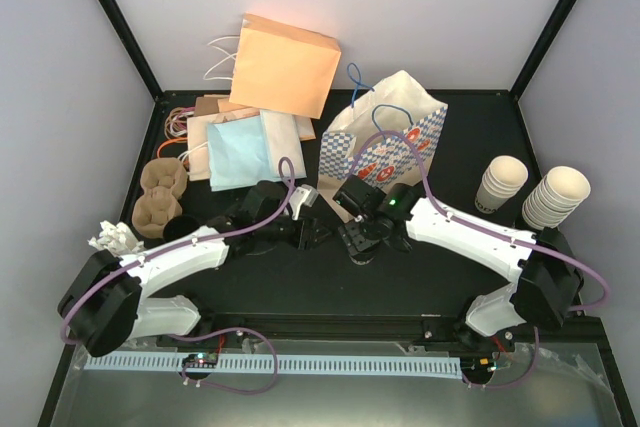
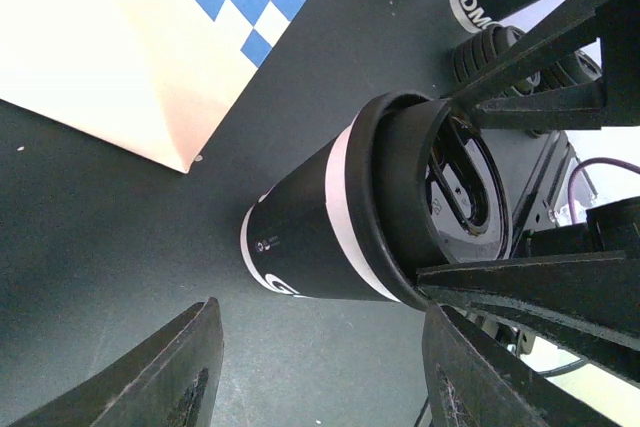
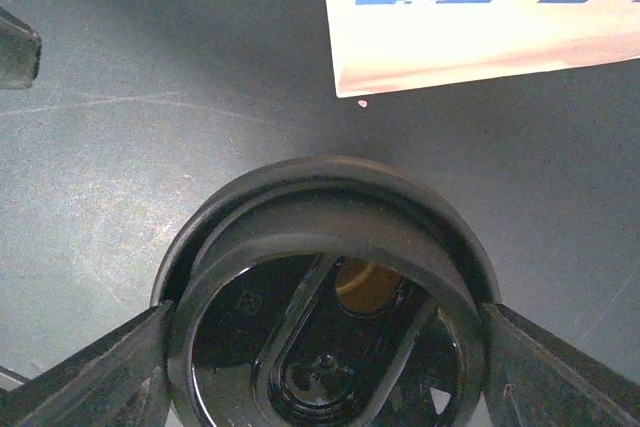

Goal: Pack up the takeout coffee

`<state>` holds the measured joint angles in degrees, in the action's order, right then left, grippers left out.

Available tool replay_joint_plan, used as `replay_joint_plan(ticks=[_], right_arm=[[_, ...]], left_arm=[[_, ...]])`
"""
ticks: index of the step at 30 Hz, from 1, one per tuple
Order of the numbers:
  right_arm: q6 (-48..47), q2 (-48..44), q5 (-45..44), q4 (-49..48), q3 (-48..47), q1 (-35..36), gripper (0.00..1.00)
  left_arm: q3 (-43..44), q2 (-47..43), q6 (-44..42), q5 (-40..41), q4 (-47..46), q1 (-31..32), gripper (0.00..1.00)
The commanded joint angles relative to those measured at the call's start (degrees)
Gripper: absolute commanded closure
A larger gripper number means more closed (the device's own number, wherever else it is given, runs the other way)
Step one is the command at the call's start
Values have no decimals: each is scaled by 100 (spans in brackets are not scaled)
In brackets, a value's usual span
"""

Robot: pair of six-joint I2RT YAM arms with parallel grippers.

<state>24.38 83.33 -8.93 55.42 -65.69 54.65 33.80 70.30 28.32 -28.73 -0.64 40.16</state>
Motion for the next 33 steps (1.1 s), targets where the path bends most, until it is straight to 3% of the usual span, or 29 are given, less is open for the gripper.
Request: replay_joint_plan(ticks=[1,4,17,18,21,22,27,30,32,33], right_arm=[[26,78,-163,242,-97,29,12],[78,17,-229,309,-198,28,6],[134,-212,-492,502,-531,28,6],[144,-254,-528,491,-528,27,6],[151,-549,-519,244,-450,28,6],[143,-685,-502,115,-400,28,6],[41,-1505,-488,-779,168,15,6],[70,-1838,-512,-1222,728,-79,6],[-41,-1830,157,-1171,857,-439,5],[-124,-1837,555,-1214,914,-610,10]], left_arm=[[-23,35,1,-87,-197,34,43],[-31,-101,-59,40,-126,32,43],[-1,-352,-200,277,115,32,41],[-5,-375,-201,282,116,32,38],[2,-550,5,1062,437,28,4],[-20,-707,62,1330,556,29,1],[-221,-1426,747,2338,861,-13,1],[-541,-1631,681,1712,122,-86,1],[-595,-1597,692,1232,-88,-91,8],[-561,-1522,657,933,-163,-94,12]])
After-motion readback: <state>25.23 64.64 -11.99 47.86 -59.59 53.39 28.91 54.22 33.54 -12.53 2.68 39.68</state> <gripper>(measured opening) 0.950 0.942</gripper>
